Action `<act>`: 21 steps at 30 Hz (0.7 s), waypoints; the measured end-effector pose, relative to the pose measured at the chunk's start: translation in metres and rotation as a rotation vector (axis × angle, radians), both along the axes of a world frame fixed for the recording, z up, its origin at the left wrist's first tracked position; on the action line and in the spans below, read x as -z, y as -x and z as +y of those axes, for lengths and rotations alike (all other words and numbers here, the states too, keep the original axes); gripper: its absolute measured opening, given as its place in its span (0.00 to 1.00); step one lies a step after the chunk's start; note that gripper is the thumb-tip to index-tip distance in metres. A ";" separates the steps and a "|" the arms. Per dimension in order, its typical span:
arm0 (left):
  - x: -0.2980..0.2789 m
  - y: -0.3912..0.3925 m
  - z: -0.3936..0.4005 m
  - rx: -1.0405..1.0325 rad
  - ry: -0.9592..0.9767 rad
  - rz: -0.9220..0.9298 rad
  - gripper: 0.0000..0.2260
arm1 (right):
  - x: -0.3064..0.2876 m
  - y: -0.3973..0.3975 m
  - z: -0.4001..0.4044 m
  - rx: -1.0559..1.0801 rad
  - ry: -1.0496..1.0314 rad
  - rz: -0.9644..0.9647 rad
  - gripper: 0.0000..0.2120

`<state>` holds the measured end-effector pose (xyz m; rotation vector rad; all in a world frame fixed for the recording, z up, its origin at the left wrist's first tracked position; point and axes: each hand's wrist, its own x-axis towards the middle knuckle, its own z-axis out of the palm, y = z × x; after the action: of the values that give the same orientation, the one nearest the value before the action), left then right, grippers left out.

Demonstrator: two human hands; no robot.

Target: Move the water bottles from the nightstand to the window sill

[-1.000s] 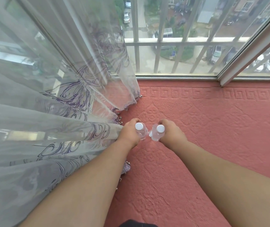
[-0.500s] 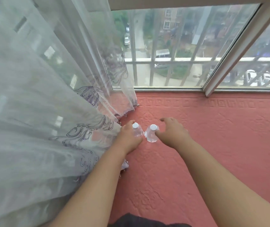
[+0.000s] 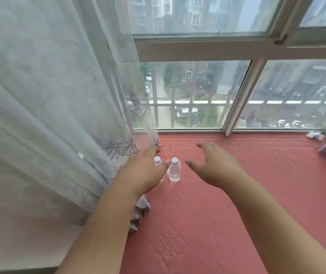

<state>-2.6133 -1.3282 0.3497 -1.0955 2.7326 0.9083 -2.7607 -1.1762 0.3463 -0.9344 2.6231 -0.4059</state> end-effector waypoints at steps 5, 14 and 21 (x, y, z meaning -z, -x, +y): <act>-0.032 -0.023 0.001 0.123 -0.062 0.097 0.25 | -0.032 -0.041 0.014 0.103 0.077 0.058 0.31; -0.043 -0.058 0.012 0.348 0.058 0.083 0.25 | -0.042 -0.122 0.058 0.374 0.096 0.115 0.32; -0.054 -0.049 0.061 0.632 0.055 0.047 0.27 | -0.053 -0.172 0.135 0.636 0.043 0.126 0.33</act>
<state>-2.5645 -1.2668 0.4041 -0.1666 2.8578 0.7577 -2.5883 -1.0416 0.3995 -0.1075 2.9943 -0.5648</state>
